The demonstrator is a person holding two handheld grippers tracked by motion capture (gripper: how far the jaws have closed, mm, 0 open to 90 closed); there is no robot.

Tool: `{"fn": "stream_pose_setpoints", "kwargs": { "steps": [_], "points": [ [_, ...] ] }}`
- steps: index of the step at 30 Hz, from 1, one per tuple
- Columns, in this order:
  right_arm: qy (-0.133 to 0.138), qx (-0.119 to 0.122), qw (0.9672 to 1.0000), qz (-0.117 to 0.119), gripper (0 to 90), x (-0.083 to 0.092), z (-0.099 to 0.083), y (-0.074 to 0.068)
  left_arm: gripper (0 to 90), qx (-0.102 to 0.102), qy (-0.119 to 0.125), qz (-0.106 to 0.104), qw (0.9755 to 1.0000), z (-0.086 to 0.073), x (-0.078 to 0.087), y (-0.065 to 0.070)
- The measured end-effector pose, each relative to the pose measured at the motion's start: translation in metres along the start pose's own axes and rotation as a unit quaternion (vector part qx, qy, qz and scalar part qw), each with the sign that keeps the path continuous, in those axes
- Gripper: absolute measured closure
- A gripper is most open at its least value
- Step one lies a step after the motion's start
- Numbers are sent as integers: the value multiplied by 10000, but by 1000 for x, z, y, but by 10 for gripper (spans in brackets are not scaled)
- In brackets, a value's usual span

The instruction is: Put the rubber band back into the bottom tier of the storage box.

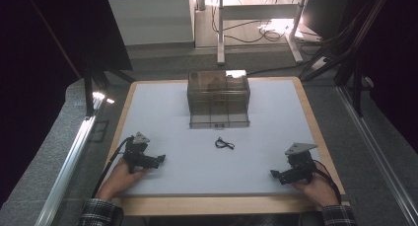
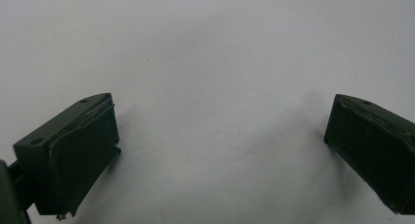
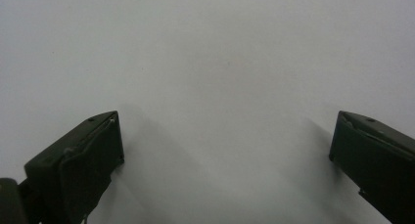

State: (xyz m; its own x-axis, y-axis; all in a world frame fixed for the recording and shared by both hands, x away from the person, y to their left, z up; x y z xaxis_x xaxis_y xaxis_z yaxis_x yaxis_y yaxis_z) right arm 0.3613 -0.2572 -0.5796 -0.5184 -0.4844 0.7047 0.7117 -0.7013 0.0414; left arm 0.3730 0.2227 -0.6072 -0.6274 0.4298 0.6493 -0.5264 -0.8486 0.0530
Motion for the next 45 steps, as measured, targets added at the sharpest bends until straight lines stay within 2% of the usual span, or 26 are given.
{"fn": "stream_pose_setpoints", "kwargs": {
  "steps": [7,21,31,36,45],
  "points": [
    [-149,-49,9998,-80,0,1,1,-1,0,-1,-1,-1,10000,0,0,0],
    [-423,-60,9991,21,1,0,6,-7,0,1,2,-2,10000,0,0,0],
    [-495,-32,9988,-53,88,3,14,-5,0,2,6,0,10000,0,0,0],
    [-725,1,9974,-39,156,3,17,-6,0,1,4,-3,10000,0,0,0],
    [-846,-43,9964,7,223,3,24,-5,0,0,4,-3,10000,0,0,0]
  ]
}}
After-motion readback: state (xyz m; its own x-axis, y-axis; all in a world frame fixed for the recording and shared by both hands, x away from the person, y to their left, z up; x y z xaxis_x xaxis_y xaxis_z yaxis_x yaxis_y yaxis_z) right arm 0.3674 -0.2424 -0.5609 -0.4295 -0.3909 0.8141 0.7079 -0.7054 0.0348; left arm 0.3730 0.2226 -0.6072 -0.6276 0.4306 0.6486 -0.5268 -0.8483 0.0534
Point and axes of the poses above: each handheld gripper's, and its own axes: x roughly backward along the jaws, z roughly out of its top, y roughly to its right, the point moved 7 cm from there along -x, roughly forward along the jaws, and after that the axes turned 6 degrees about y, right-handed, at the moved point
